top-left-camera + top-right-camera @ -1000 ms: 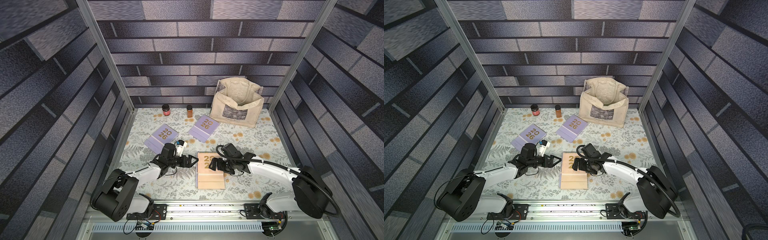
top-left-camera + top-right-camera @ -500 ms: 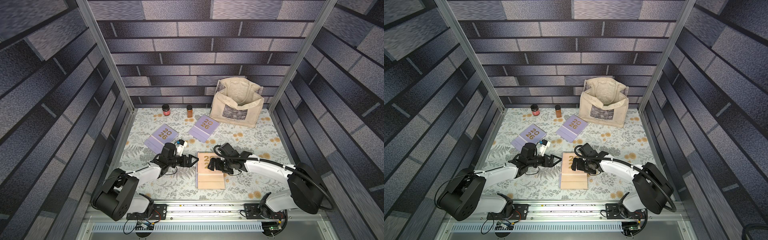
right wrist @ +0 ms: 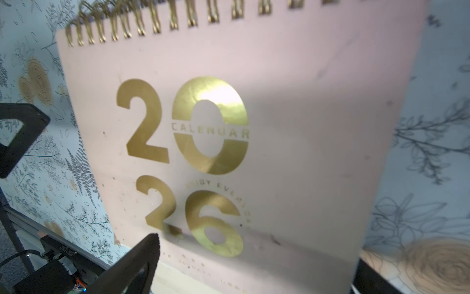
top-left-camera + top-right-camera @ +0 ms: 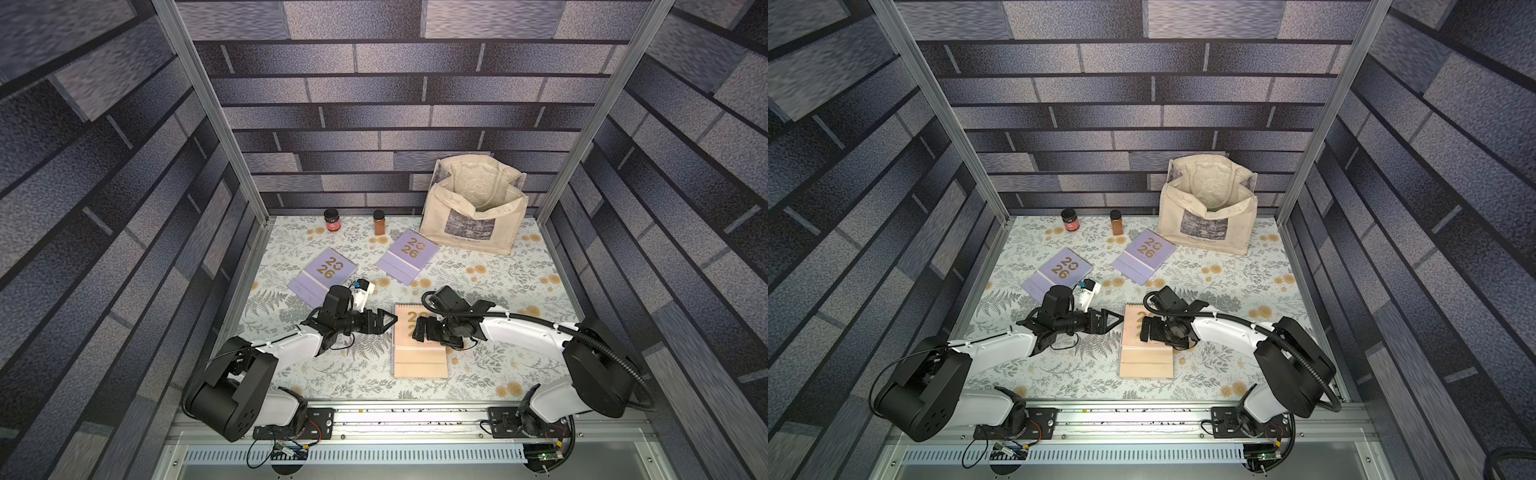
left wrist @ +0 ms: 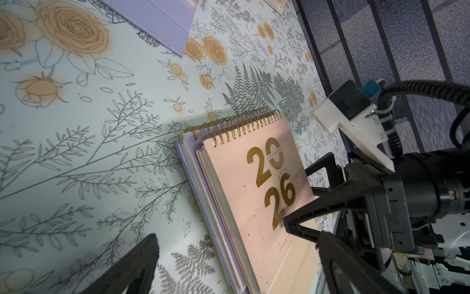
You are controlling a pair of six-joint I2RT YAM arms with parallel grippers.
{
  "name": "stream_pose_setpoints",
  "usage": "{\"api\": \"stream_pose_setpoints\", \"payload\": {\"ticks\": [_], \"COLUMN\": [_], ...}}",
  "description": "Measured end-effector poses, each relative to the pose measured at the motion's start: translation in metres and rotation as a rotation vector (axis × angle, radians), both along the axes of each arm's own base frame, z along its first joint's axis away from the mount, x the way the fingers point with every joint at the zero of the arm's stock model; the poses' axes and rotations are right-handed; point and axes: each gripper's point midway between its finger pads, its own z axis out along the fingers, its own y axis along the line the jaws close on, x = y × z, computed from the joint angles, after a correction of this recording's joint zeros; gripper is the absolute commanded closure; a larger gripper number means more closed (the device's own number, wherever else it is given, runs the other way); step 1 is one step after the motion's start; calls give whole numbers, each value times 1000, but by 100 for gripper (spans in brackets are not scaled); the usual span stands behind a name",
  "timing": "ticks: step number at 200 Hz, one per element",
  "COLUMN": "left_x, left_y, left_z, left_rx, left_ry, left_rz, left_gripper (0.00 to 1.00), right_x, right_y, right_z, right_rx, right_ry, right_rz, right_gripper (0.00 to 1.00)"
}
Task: Stack the calendars
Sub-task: Adjust the calendar at the calendar.
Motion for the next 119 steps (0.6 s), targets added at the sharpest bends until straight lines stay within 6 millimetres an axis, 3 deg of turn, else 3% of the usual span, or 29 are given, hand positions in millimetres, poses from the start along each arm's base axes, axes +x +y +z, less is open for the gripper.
{"api": "stream_pose_setpoints", "payload": {"ticks": [64, 119], "left_x": [-1, -4], "left_y": [-1, -4], "left_z": [0, 0], "left_rx": [-2, -2], "left_ry": [1, 0], "left_rz": [-6, -16], "left_gripper": [0, 0], "right_x": [2, 22], "right_y": [0, -11], "right_z": [2, 22], "right_rx": [-13, 3], "right_ry": [-7, -54], "right_rz": [-2, -31], "right_gripper": [0, 0]}}
